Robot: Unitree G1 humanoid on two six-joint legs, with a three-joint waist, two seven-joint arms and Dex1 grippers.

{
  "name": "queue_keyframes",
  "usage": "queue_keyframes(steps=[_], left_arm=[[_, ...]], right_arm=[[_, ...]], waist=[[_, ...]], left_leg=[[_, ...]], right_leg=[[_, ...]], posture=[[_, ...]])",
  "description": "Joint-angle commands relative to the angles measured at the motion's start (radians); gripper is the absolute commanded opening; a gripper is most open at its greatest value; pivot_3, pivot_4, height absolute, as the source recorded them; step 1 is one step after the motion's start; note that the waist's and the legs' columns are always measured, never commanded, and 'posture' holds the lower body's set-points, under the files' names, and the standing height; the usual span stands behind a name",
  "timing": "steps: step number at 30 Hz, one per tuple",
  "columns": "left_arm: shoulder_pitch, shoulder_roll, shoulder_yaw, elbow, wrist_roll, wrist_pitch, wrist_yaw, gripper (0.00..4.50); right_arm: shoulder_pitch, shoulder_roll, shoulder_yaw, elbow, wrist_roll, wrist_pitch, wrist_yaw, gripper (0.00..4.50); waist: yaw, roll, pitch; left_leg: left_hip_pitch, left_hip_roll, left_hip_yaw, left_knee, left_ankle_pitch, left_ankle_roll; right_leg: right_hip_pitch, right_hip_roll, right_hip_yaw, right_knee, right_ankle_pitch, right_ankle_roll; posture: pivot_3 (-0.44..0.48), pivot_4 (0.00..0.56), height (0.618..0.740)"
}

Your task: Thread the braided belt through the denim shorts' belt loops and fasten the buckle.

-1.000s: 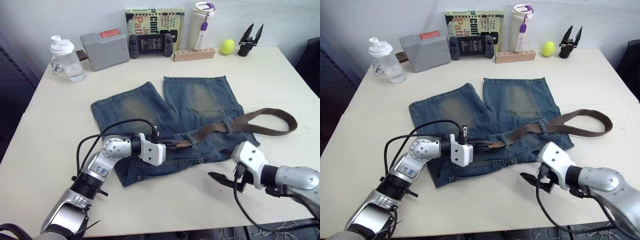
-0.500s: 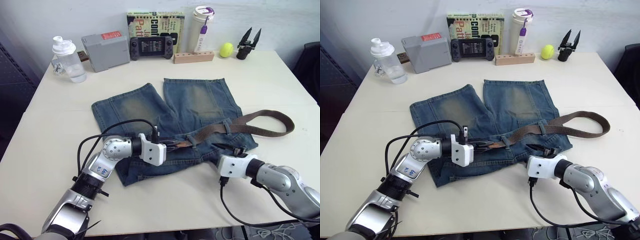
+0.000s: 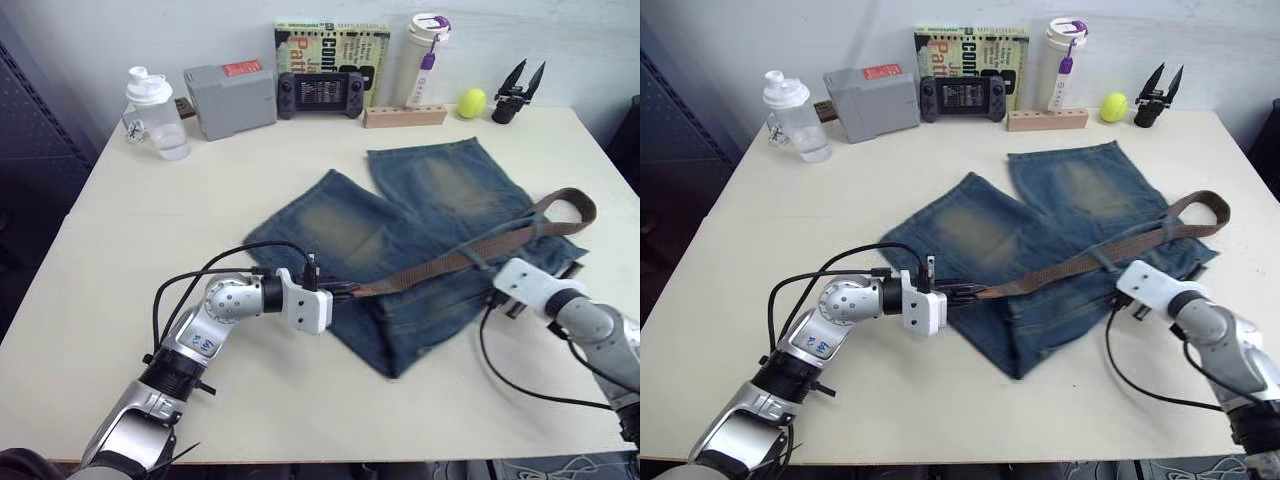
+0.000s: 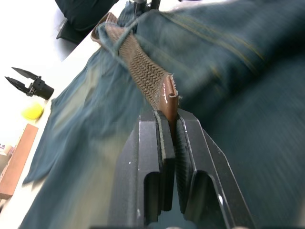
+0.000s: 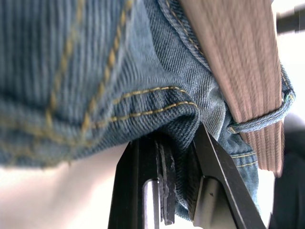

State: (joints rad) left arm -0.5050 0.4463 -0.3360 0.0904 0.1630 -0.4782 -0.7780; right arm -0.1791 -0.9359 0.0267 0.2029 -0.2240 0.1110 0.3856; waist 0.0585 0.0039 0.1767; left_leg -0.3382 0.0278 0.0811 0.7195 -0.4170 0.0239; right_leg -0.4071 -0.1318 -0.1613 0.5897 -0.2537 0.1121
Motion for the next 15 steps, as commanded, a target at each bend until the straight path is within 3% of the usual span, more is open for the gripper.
queue_keyframes(steps=[1,5,11,15], left_arm=[[-0.001,0.003,0.006,-0.037,0.003,-0.005,0.011,0.00],[0.003,0.003,0.006,-0.043,0.003,-0.006,0.013,0.00],[0.008,0.010,0.014,-0.055,0.001,-0.014,0.016,0.00],[0.009,0.022,0.022,-0.058,0.022,-0.067,0.042,0.00]], right_arm=[[0.023,0.008,-0.009,0.008,-0.009,0.019,0.029,0.03],[0.050,0.017,-0.024,-0.056,0.010,0.053,0.059,0.03],[0.130,-0.052,-0.183,-0.200,0.139,0.092,0.217,2.58],[0.135,-0.069,-0.364,-0.400,0.445,0.339,0.420,4.40]], waist=[[-0.004,0.001,-0.001],[-0.004,0.002,-0.001],[-0.005,0.003,0.000],[-0.010,0.008,0.003]], left_leg=[[0.000,0.000,0.000,0.000,0.000,0.000],[0.000,0.000,0.000,0.000,0.000,-0.001],[0.000,0.000,0.000,-0.001,0.000,-0.001],[0.000,0.000,0.001,-0.001,0.000,-0.001]], right_leg=[[0.000,0.000,0.000,0.000,0.000,0.000],[0.000,0.000,0.000,0.000,0.000,0.000],[0.000,0.001,0.000,0.000,0.000,0.000],[-0.001,0.001,0.001,0.000,0.000,0.000]], posture=[[0.000,0.150,0.726],[0.000,0.150,0.726],[0.000,0.150,0.726],[0.000,0.150,0.726]])
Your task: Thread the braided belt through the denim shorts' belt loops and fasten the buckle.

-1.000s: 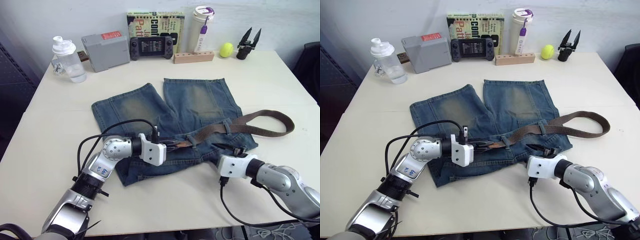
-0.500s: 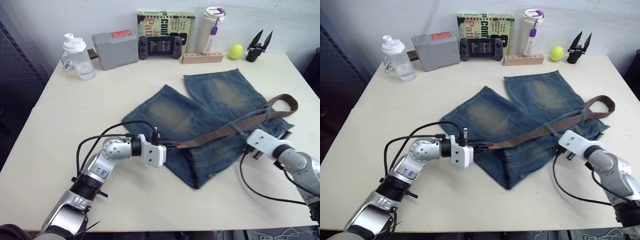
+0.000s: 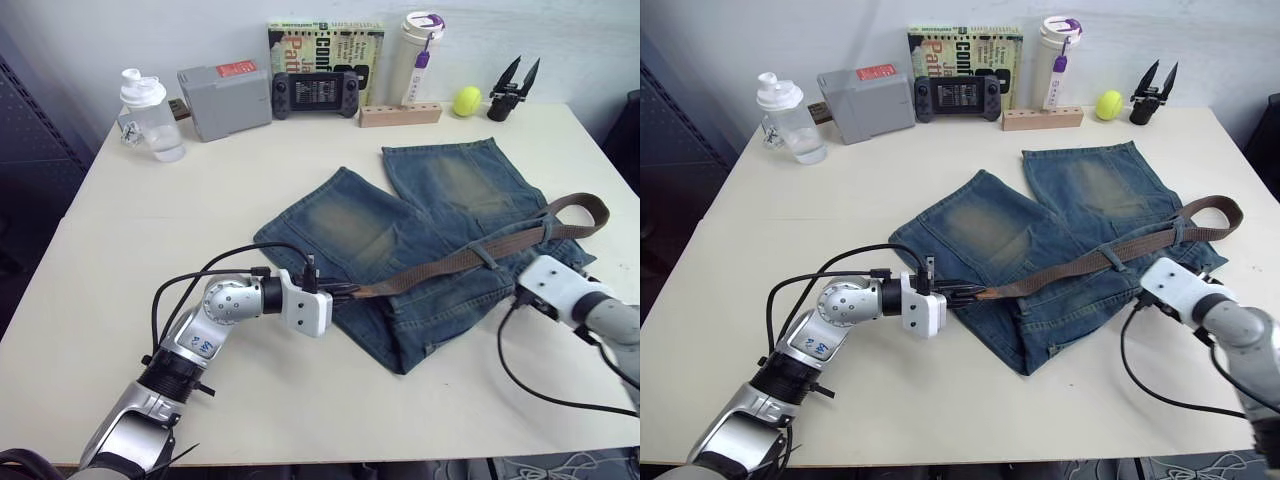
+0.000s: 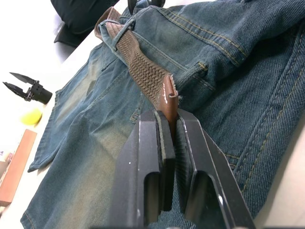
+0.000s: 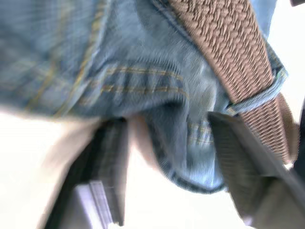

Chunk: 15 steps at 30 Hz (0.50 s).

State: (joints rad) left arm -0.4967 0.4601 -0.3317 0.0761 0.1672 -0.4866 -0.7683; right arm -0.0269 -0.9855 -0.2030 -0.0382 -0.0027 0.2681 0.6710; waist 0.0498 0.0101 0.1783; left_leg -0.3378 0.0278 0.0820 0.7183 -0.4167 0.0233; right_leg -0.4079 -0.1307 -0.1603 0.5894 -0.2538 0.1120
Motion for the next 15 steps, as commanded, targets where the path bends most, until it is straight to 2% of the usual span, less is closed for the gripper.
queue_keyframes(steps=[1,5,8,10,12,15], left_arm=[[-0.001,0.010,0.021,-0.040,0.032,-0.080,0.049,0.00],[-0.013,0.007,0.026,-0.021,0.076,-0.148,0.108,0.00],[-0.029,0.002,0.035,-0.006,0.119,-0.200,0.166,0.00],[-0.036,0.002,0.037,0.001,0.140,-0.223,0.193,0.00],[-0.043,0.004,0.040,0.005,0.171,-0.252,0.223,0.00],[-0.045,0.007,0.041,0.007,0.188,-0.274,0.253,0.00]], right_arm=[[-0.026,-0.017,-0.166,-0.212,0.322,0.280,0.174,4.40],[-0.065,-0.005,-0.248,-0.361,0.744,0.764,0.230,4.40],[-0.114,0.068,-0.251,-0.397,0.962,1.012,0.154,4.40],[-0.181,0.171,-0.278,-0.371,1.077,1.132,0.040,4.40],[-0.224,0.312,-0.297,-0.321,1.259,1.206,-0.133,4.40],[-0.201,0.432,-0.254,-0.257,1.540,1.128,-0.449,4.40]], waist=[[-0.003,0.004,0.001],[-0.007,0.006,0.002],[0.001,0.005,0.003],[0.002,0.005,0.003],[0.002,0.005,0.003],[0.003,0.006,0.002]], left_leg=[[0.000,0.000,0.000,0.000,0.000,0.000],[0.000,0.001,-0.006,0.000,0.000,0.000],[-0.001,0.002,-0.010,0.000,0.000,0.001],[-0.002,0.001,-0.010,0.002,-0.001,0.001],[-0.003,0.000,-0.010,0.003,-0.001,0.001],[-0.004,0.000,-0.010,0.002,-0.001,0.001]], right_leg=[[-0.001,0.000,0.001,0.000,0.000,0.000],[-0.002,0.000,0.001,0.001,0.000,-0.001],[-0.002,-0.001,0.000,0.001,0.000,-0.001],[-0.002,-0.002,0.000,0.001,0.000,-0.001],[-0.002,-0.003,0.001,0.002,0.001,-0.001],[-0.003,-0.003,-0.001,0.002,0.001,-0.001]], posture=[[0.000,0.150,0.726],[0.000,0.150,0.726],[0.000,0.150,0.726],[0.000,0.150,0.726],[0.000,0.150,0.726],[0.000,0.150,0.726]])
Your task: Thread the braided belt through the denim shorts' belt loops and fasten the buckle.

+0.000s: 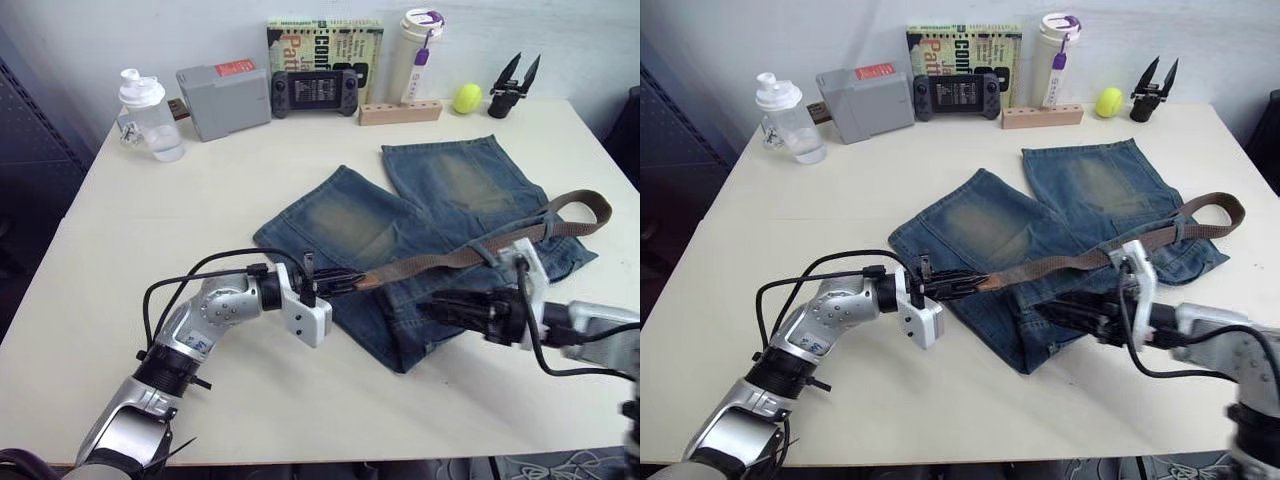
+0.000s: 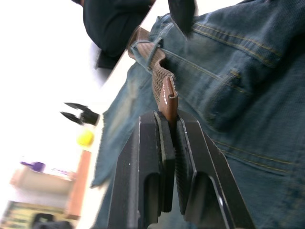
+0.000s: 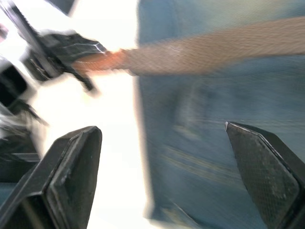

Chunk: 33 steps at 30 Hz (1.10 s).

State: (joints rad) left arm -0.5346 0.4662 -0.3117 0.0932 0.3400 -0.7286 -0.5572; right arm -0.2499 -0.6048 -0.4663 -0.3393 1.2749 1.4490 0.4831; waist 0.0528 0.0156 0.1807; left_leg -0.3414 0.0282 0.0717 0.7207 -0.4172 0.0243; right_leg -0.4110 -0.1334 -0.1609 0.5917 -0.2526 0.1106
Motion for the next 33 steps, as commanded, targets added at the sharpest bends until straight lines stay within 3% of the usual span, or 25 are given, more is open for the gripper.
queue_keyframes(steps=[1,4,6,10,16,19,26,29,31,32,33], left_arm=[[-0.007,0.005,0.018,-0.009,0.018,-0.036,0.043,0.00],[-0.001,0.008,0.014,-0.007,0.011,-0.032,0.047,0.00],[0.003,0.012,0.013,-0.009,0.005,-0.031,0.046,0.00],[0.004,0.019,0.007,-0.007,0.005,-0.032,0.040,0.00],[0.005,0.022,0.001,-0.007,0.000,-0.033,0.037,0.00],[0.005,0.024,0.000,-0.007,0.001,-0.034,0.036,0.00],[0.005,0.017,-0.006,-0.010,-0.018,-0.032,0.029,0.00],[0.024,0.018,-0.016,-0.038,-0.116,-0.002,-0.020,1.30],[0.040,0.023,-0.024,-0.062,-0.168,0.031,-0.057,1.88],[0.057,0.027,-0.025,-0.080,-0.198,0.084,-0.084,2.31],[0.102,0.040,-0.022,-0.134,-0.307,0.193,-0.132,2.63]], right_arm=[[0.040,0.081,0.046,0.063,0.380,-0.132,-0.395,4.40],[0.073,0.121,0.133,0.072,0.642,-0.343,-0.679,4.40],[0.083,0.203,0.133,0.069,0.693,-0.456,-0.791,4.40],[0.071,0.302,0.103,0.051,0.697,-0.544,-0.867,4.40],[0.084,0.293,0.102,0.053,0.697,-0.559,-0.898,4.40],[0.089,0.290,0.102,0.057,0.697,-0.568,-0.911,3.60],[0.088,0.270,0.122,0.060,0.697,-0.583,-0.911,0.22],[0.081,0.264,0.129,0.063,0.697,-0.599,-0.911,0.00],[0.077,0.256,0.129,0.066,0.697,-0.609,-0.908,0.00],[0.075,0.251,0.124,0.068,0.697,-0.618,-0.904,0.00],[0.075,0.228,0.112,0.075,0.691,-0.624,-0.889,0.00]], waist=[[0.000,0.001,0.000],[-0.006,0.001,0.000],[-0.010,0.001,0.000],[-0.013,0.002,0.000],[-0.018,0.002,0.000],[-0.024,0.002,0.000],[-0.027,0.002,0.000],[-0.027,0.002,0.000],[-0.028,0.002,0.000],[-0.028,0.002,0.000],[-0.029,0.002,0.000]], left_leg=[[0.000,0.000,0.000,0.000,0.000,0.000],[-0.002,-0.005,0.004,-0.001,0.000,0.000],[-0.001,-0.005,0.009,-0.001,0.000,-0.001],[-0.001,-0.004,0.010,-0.002,0.001,-0.001],[-0.001,-0.003,0.012,-0.003,0.001,-0.001],[-0.001,-0.003,0.012,-0.003,0.000,-0.001],[-0.001,-0.001,0.013,-0.004,0.000,-0.001],[-0.001,0.000,0.013,-0.004,0.000,-0.001],[-0.001,0.001,0.013,-0.004,0.000,-0.001],[-0.001,0.001,0.013,-0.004,0.000,-0.001],[-0.001,0.001,0.013,-0.004,0.000,-0.001]], right_leg=[[0.000,0.000,-0.001,0.000,0.000,0.000],[-0.001,0.000,-0.001,0.000,0.000,0.000],[-0.001,0.001,-0.001,0.000,0.000,0.000],[-0.002,0.002,0.000,0.000,0.000,0.000],[-0.003,0.002,0.001,-0.001,0.000,0.000],[-0.003,0.002,0.001,-0.001,0.000,0.000],[-0.004,0.002,0.001,-0.001,0.000,0.000],[-0.004,0.002,0.002,-0.001,0.000,0.000],[-0.004,0.002,0.002,-0.001,0.000,0.000],[-0.004,0.002,0.002,0.000,0.000,0.000],[-0.004,0.002,0.002,0.000,0.000,0.000]], posture=[[0.000,0.150,0.726],[0.000,0.150,0.726],[0.000,0.150,0.726],[0.000,0.150,0.726],[0.000,0.150,0.726],[0.000,0.150,0.726],[0.000,0.150,0.726],[0.000,0.150,0.726],[0.000,0.150,0.726],[0.000,0.150,0.726],[0.000,0.150,0.726]])
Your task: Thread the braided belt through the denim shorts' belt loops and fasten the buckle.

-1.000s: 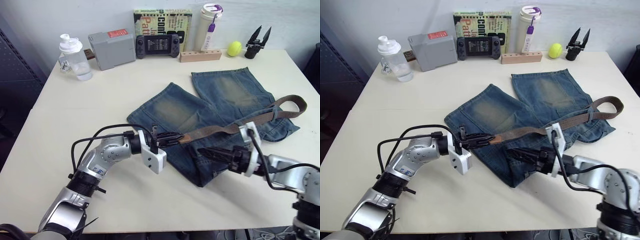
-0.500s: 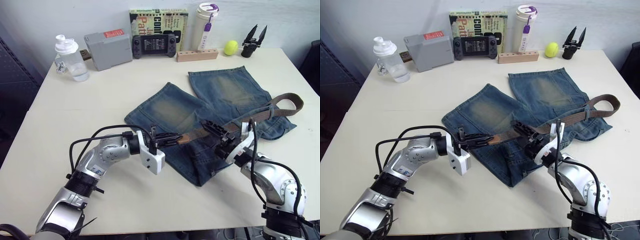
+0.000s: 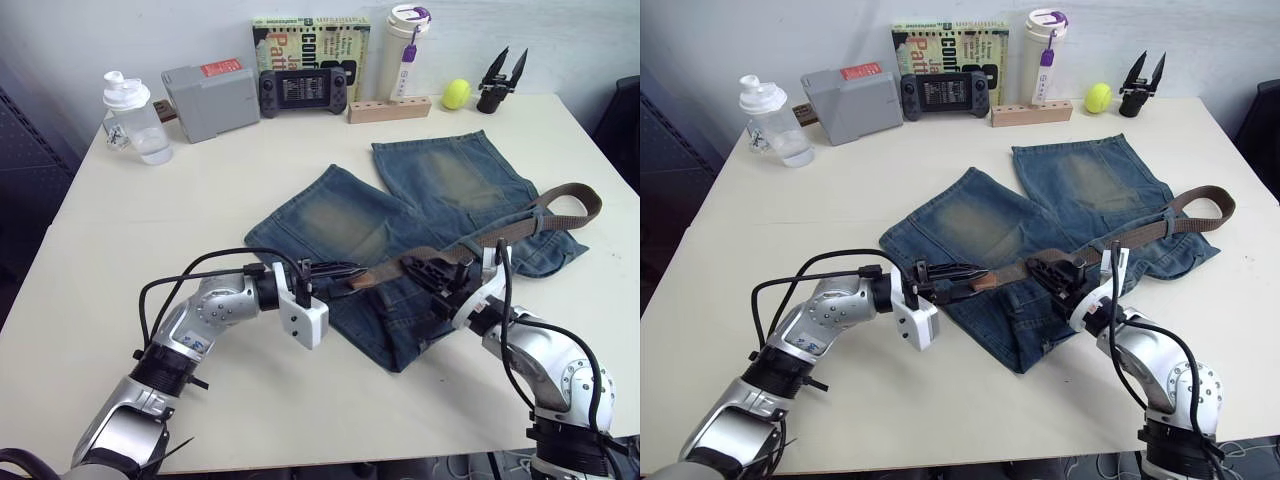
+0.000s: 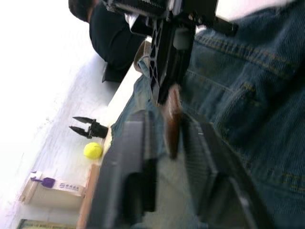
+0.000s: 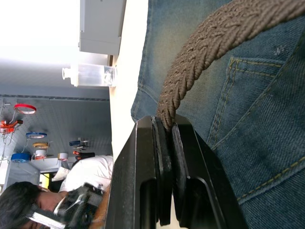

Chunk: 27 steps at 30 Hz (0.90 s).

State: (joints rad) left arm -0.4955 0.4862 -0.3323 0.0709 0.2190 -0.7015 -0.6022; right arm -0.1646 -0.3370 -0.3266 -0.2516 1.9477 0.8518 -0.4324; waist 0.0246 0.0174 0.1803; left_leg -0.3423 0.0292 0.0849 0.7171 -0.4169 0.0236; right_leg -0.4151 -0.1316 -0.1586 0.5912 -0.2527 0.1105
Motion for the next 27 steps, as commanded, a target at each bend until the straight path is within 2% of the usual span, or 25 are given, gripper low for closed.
queue_keyframes(steps=[1,2,4,6,9,17,27], left_arm=[[0.096,0.029,0.003,-0.156,-0.266,0.250,-0.125,3.10],[0.134,0.043,0.013,-0.209,-0.352,0.346,-0.159,3.47],[0.209,0.086,0.043,-0.308,-0.502,0.532,-0.200,3.47],[0.265,0.127,0.066,-0.378,-0.584,0.661,-0.225,3.47],[0.326,0.147,0.104,-0.446,-0.636,0.766,-0.209,3.47],[0.354,0.107,0.156,-0.516,-0.641,0.873,-0.160,3.47],[0.352,0.097,0.162,-0.519,-0.615,0.876,-0.162,3.47]], right_arm=[[-0.009,-0.059,-0.034,-0.008,0.014,-0.033,0.037,0.00],[-0.010,-0.078,-0.047,0.001,0.007,-0.040,0.054,0.00],[-0.011,-0.121,-0.068,0.021,-0.019,-0.049,0.088,0.00],[-0.012,-0.151,-0.078,0.035,-0.037,-0.054,0.110,0.00],[-0.010,-0.183,-0.081,0.047,-0.068,-0.060,0.135,0.00],[-0.011,-0.203,-0.080,0.057,-0.144,-0.069,0.185,0.00],[0.035,-0.190,-0.003,-0.013,-0.232,-0.039,0.221,0.00]], waist=[[-0.003,0.000,0.000],[-0.002,0.001,0.000],[-0.003,0.001,0.000],[-0.001,0.001,0.001],[0.000,0.002,0.001],[0.001,0.002,0.001],[0.001,0.003,0.001]], left_leg=[[0.000,0.000,0.000,0.000,0.000,0.000],[0.000,0.001,0.001,0.000,0.000,0.000],[0.000,0.001,0.000,0.000,0.000,0.000],[0.000,0.001,0.000,0.000,0.000,0.000],[0.000,0.001,0.001,0.000,0.000,0.000],[0.000,0.000,0.002,0.000,0.000,0.000],[0.001,-0.001,0.002,0.000,0.000,0.000]], right_leg=[[0.000,0.000,0.000,0.000,0.000,0.000],[-0.001,0.000,0.001,0.000,0.000,0.000],[-0.001,0.000,0.001,0.000,0.000,0.000],[-0.001,0.000,0.001,0.000,0.000,0.000],[-0.001,0.000,0.002,0.000,0.000,0.000],[-0.001,0.000,0.002,0.000,0.000,0.000],[-0.001,0.001,0.003,0.000,0.000,0.000]], posture=[[0.000,0.150,0.726],[0.000,0.150,0.726],[0.000,0.150,0.726],[0.000,0.150,0.726],[0.000,0.150,0.726],[0.000,0.150,0.726],[0.000,0.150,0.726]])
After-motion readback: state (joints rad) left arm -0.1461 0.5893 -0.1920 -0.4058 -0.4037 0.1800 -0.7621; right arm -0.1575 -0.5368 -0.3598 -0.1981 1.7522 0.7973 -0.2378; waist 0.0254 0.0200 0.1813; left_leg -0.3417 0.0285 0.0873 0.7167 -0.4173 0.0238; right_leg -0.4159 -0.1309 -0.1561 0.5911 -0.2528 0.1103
